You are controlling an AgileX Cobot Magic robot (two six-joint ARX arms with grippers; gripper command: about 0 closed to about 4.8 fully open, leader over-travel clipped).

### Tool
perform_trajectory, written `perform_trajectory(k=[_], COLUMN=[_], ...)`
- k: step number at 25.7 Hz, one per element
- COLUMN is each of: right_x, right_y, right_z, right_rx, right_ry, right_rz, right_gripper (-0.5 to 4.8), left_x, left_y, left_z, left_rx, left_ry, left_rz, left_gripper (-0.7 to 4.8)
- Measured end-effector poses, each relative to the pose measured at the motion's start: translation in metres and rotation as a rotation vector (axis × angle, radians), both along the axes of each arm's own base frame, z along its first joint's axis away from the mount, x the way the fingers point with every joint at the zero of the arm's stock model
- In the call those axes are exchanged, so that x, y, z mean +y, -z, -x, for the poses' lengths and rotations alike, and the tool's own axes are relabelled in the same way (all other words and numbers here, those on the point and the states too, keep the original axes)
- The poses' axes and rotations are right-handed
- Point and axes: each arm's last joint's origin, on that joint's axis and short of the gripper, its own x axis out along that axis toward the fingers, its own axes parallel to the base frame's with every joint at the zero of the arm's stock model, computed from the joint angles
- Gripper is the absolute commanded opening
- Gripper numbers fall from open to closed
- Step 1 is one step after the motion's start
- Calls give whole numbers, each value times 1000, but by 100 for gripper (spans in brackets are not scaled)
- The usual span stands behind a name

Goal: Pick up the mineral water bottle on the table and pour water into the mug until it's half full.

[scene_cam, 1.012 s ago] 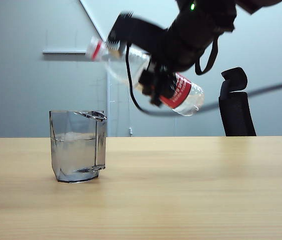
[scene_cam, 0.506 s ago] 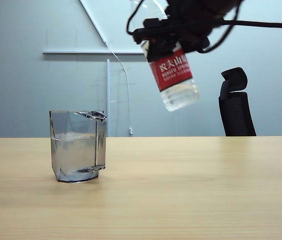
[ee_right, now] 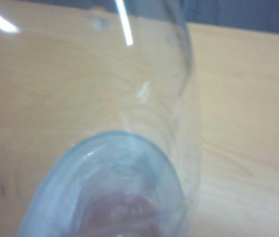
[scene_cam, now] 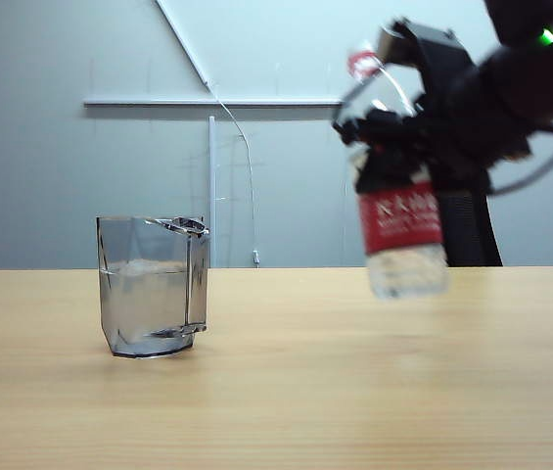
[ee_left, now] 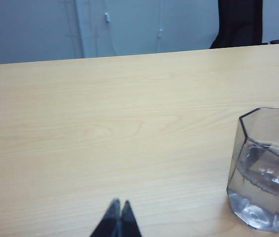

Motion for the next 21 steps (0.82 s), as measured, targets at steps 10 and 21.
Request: perform_trajectory(k=[10, 21], right_x=[-18, -18], right_y=[32, 39], right_z=[21, 23], right_rx=[-12, -34], right_ry=[39, -13], right_rz=[-75, -119], right_gripper=[211, 257], left_x=[0, 0], left_y=[0, 0], left_z=[0, 0], left_rx=[0, 0], left_ry=[0, 0], left_rz=[0, 0], left_gripper=[-2, -2])
